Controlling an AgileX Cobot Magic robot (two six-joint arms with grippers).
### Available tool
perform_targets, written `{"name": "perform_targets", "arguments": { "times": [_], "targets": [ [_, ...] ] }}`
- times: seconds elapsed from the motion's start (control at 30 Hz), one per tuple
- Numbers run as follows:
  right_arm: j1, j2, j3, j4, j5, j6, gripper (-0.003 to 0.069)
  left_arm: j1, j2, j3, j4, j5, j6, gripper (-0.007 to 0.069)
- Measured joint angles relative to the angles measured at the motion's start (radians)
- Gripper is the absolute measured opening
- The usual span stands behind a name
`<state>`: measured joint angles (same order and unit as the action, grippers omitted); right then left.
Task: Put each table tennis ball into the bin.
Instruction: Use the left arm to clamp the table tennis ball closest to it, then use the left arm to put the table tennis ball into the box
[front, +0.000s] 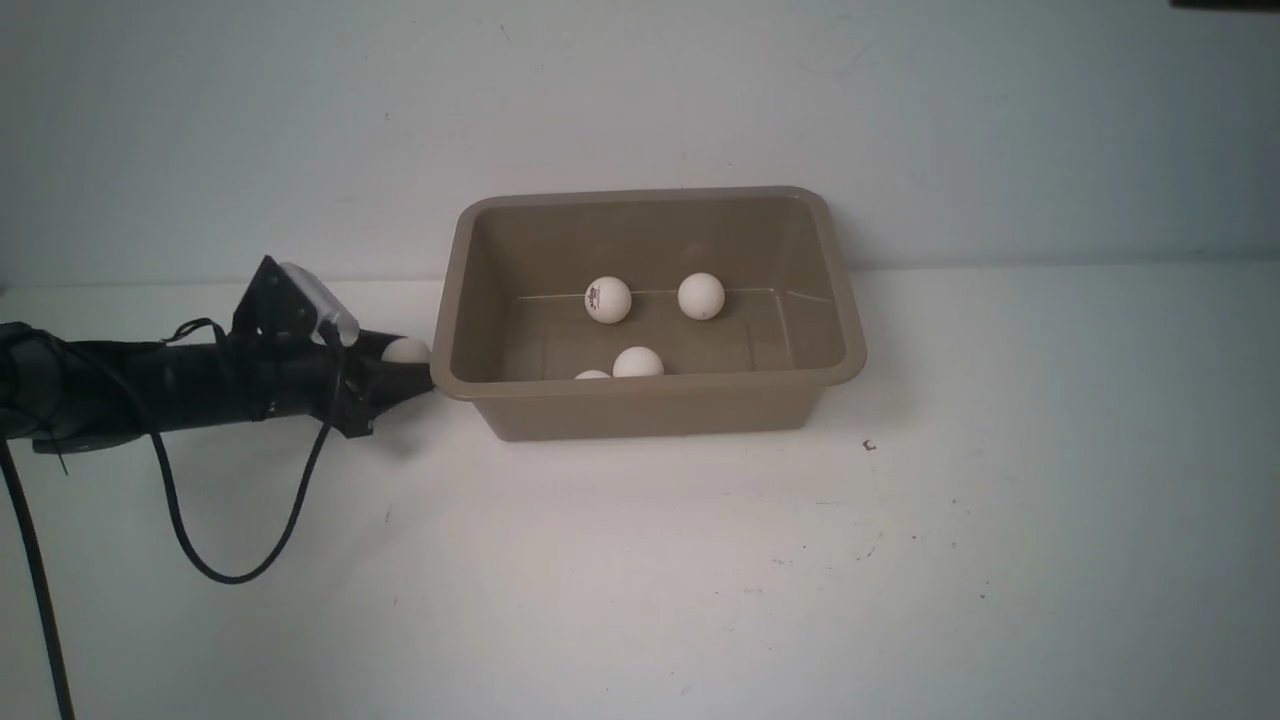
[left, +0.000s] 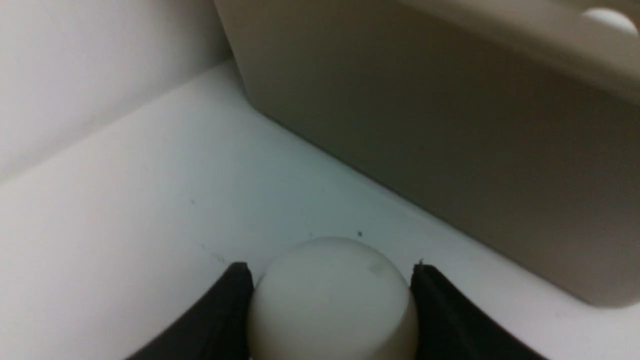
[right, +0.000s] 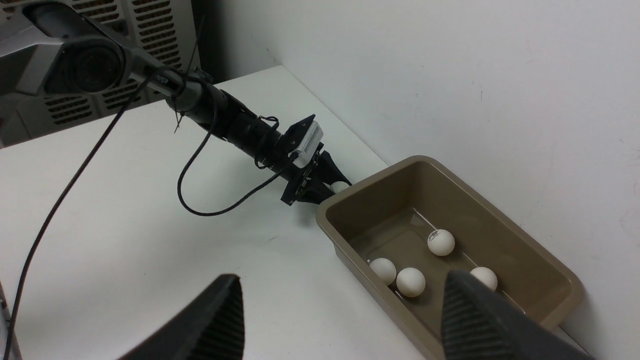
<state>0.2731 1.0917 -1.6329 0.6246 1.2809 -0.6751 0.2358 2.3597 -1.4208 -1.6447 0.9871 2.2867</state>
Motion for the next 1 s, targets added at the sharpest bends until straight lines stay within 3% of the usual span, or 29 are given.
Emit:
{"name": "perform_targets", "arguments": {
  "times": [0.2,0.37,0.53,0.73,0.9,0.93,0.97,1.0],
  "targets": [
    [0.000,0.000,0.000,-0.001,0.000,0.002,0.0483,0.034,-0.161,0.000,-0.027,0.061,0.007,0.0353],
    [0.000,0.000,0.000,-0.002,0.000,-0.002,0.0483,-0.003,-0.255,-0.001,-0.045,0.091,-0.021,0.0353],
    [0.000,0.000,0.000,-0.002,0.000,-0.001,0.0483,-0.125,-0.240,-0.001,-0.043,0.057,-0.058,0.0353],
    [0.000,0.000,0.000,-0.004,0.000,0.001,0.0483,-0.291,-0.201,-0.013,-0.036,-0.062,-0.011,0.0353],
    [0.000,0.000,0.000,-0.004,0.000,0.001,0.0483,-0.328,-0.201,-0.017,0.026,-0.233,-0.116,0.0365],
    [0.000,0.000,0.000,-0.004,0.000,0.001,0.0483,-0.328,-0.201,-0.017,0.040,-0.279,-0.184,0.0419],
    [0.000,0.000,0.000,-0.004,0.000,0.001,0.0483,-0.328,-0.201,-0.017,0.039,-0.279,-0.193,0.0419],
    [0.000,0.000,0.000,-0.004,0.000,0.001,0.0483,-0.327,-0.208,-0.017,0.026,-0.320,-0.254,0.0483]
  ]
}}
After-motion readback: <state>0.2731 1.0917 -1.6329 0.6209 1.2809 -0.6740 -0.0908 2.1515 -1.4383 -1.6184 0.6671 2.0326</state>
